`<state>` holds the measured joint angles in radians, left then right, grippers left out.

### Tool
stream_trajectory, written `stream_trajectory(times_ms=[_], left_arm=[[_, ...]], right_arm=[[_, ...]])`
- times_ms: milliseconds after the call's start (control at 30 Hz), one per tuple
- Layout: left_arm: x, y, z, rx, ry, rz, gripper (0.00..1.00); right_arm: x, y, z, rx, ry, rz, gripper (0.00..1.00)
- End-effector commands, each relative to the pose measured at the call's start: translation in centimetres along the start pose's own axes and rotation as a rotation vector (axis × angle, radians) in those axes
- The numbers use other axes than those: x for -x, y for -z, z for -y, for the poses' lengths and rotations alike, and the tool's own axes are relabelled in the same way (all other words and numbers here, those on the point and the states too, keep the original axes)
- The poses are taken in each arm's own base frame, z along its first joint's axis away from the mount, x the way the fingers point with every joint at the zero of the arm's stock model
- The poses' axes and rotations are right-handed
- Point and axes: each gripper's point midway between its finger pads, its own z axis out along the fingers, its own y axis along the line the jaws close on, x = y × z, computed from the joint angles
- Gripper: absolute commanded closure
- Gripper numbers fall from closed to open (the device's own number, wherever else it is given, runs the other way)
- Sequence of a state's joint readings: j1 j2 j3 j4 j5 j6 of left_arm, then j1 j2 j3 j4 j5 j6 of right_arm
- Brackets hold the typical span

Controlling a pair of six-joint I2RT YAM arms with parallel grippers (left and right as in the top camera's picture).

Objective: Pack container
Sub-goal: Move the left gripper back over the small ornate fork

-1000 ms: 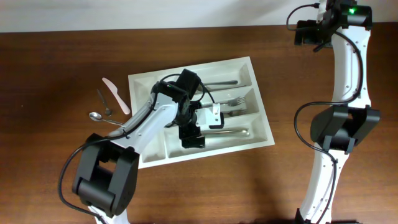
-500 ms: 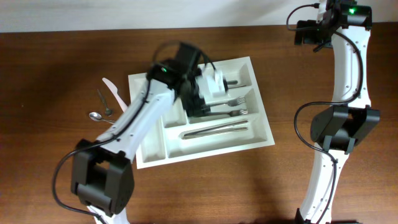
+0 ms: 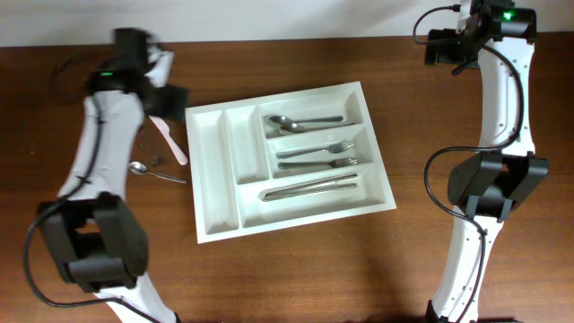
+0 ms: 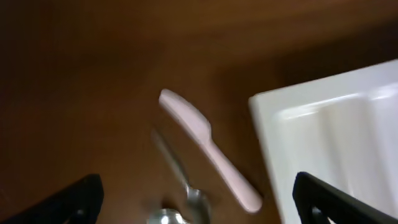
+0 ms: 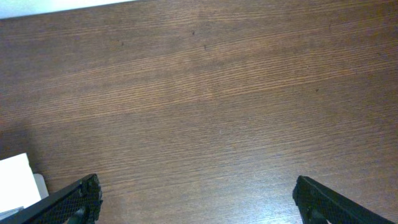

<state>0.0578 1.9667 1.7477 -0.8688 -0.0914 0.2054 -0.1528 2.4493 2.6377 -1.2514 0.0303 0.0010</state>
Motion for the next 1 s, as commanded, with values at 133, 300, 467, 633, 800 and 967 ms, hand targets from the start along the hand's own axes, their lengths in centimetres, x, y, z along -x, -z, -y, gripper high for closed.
stream_trajectory(times_ms=[133,300,467,633,800,967], left_arm=[[-1.6,-1.0,-0.8,-0.254,0.274,-0.029,0.01],[-3.0,-3.5,-1.6,-0.219,0.334,-0.092,0.01],[-6.4,-8.3,-2.2,-0.089,0.539,-0.245,0.01],[-8.3,-10.9,-1.3,-0.079,0.626,-0.324,0.01],[-8.7,-11.4,-1.2,-0.075,0.628,-0.336,0.01],[-8.8,-11.5,-1.4,-0.061,0.625,-0.339,0.00]], right_arm=[[0.6,0.7,0.2,-0.015,-0.007,0.023,0.01],[0.6,0.7,0.2,-0.015,-0.007,0.023,0.01],[0.6,0.7,0.2,-0.015,-0.007,0.023,0.01],[0.6,0.7,0.2,-0.015,-0.007,0.023,0.01],[0.6,0.7,0.2,-0.015,-0.007,0.023,0.01],[0.6,0.7,0.2,-0.015,-0.007,0.023,0.01]])
